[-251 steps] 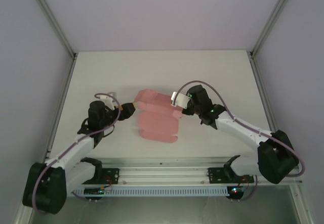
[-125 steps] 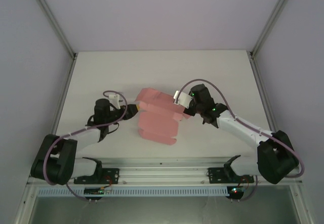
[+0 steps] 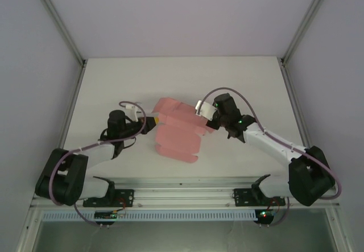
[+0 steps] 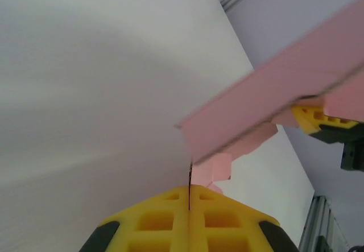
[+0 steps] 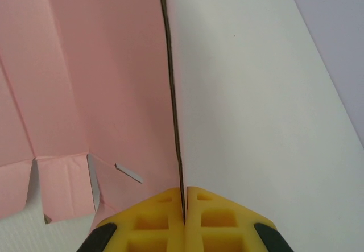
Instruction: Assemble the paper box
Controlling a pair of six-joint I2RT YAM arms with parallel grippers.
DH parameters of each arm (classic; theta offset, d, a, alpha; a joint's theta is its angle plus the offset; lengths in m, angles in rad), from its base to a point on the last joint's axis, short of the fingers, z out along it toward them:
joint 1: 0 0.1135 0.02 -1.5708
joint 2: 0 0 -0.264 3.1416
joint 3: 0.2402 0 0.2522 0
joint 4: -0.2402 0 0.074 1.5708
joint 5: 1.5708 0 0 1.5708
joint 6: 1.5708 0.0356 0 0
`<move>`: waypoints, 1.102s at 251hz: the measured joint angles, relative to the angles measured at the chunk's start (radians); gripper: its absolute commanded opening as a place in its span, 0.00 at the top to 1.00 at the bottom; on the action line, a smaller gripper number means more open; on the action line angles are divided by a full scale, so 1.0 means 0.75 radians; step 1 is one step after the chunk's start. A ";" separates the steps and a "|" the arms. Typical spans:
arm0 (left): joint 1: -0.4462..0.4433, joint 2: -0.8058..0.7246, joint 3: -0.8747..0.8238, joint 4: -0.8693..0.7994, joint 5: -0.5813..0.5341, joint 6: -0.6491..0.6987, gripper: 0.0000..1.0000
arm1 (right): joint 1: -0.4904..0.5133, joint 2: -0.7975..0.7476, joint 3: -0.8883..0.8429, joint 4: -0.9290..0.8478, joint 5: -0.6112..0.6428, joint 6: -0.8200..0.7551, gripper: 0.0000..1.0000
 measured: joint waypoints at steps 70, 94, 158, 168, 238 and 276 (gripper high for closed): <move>-0.351 -0.214 0.205 -0.449 -0.422 0.313 1.00 | 0.041 0.028 0.040 -0.015 0.067 0.015 1.00; -0.408 -0.200 0.260 -0.543 -0.543 0.384 1.00 | 0.082 0.029 0.041 -0.014 0.087 0.015 1.00; -0.553 0.024 0.397 -0.702 -0.799 0.517 1.00 | 0.162 0.041 0.041 -0.015 0.179 -0.017 1.00; -0.561 0.050 0.398 -0.702 -0.813 0.523 1.00 | 0.169 0.042 0.041 -0.014 0.192 -0.027 1.00; -0.543 0.026 0.337 -0.648 -0.847 0.484 0.45 | 0.198 0.049 0.041 -0.012 0.263 -0.094 1.00; -0.488 -0.165 0.278 -0.734 -0.852 0.420 0.06 | 0.219 0.055 0.020 0.061 0.365 -0.180 1.00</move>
